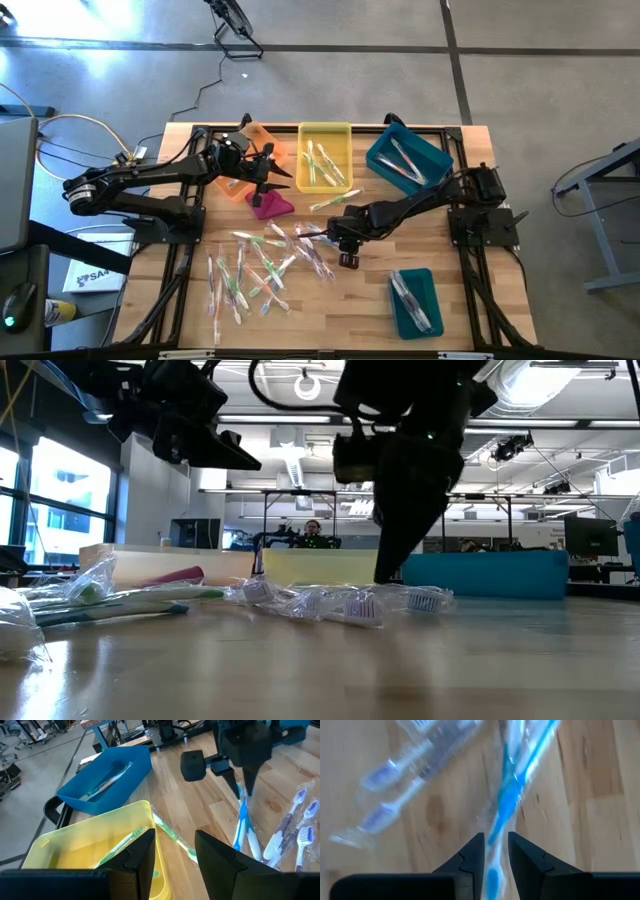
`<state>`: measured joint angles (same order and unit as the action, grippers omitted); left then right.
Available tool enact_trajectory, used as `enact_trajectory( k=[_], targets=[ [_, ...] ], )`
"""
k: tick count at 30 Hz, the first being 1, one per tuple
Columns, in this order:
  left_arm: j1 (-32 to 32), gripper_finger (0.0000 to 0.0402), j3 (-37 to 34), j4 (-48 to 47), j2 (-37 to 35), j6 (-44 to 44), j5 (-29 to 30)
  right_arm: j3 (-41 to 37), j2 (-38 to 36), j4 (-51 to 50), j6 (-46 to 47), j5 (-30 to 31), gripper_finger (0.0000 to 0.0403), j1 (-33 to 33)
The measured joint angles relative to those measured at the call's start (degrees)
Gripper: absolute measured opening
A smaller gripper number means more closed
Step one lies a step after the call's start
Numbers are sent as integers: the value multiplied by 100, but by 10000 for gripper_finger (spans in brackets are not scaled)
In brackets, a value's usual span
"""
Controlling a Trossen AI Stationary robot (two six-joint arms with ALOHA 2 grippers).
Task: Pick & Place Toothbrushes
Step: Put the blue toothbrush into the orange bin
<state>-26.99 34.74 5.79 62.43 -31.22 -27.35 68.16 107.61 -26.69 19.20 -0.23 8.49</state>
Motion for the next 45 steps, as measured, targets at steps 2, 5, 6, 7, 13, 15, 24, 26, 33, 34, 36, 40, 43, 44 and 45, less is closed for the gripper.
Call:
enact_trajectory(
  k=[2,5,6,7,13,15,24,26,33,34,36,40,43,44,45],
  targets=[
    [-1,134,0,0,0,0,2,2,87,103,0,-17,78,1],
    [-1,134,2,-3,0,0,2,2,167,72,10,-66,78,13],
    [-1,134,0,-5,0,0,2,2,168,74,12,-101,78,13],
    [1,134,2,-3,0,0,0,2,168,83,14,-125,78,13],
    [0,134,1,-4,0,0,1,2,168,200,6,-145,78,11],
    [1,134,1,-8,0,0,1,2,168,189,4,-145,77,11],
    [1,134,2,-21,0,0,1,2,166,215,4,-138,8,11],
    [-1,134,0,-23,0,0,0,2,166,215,4,-140,5,11],
    [-1,134,0,-39,0,0,2,2,164,213,13,-145,2,11],
    [0,134,0,-38,0,2,1,2,162,213,13,-145,2,11],
    [-1,134,1,-38,0,2,0,2,159,211,15,-175,2,11],
    [0,134,0,-38,0,2,1,2,135,199,15,-313,2,13],
    [1,134,0,-36,0,2,2,2,8,171,0,-290,2,5],
    [1,134,2,-38,0,2,0,2,-36,167,-3,-290,2,-1],
    [1,134,0,-32,0,2,0,2,-93,162,-11,-289,2,-11]
  ],
)
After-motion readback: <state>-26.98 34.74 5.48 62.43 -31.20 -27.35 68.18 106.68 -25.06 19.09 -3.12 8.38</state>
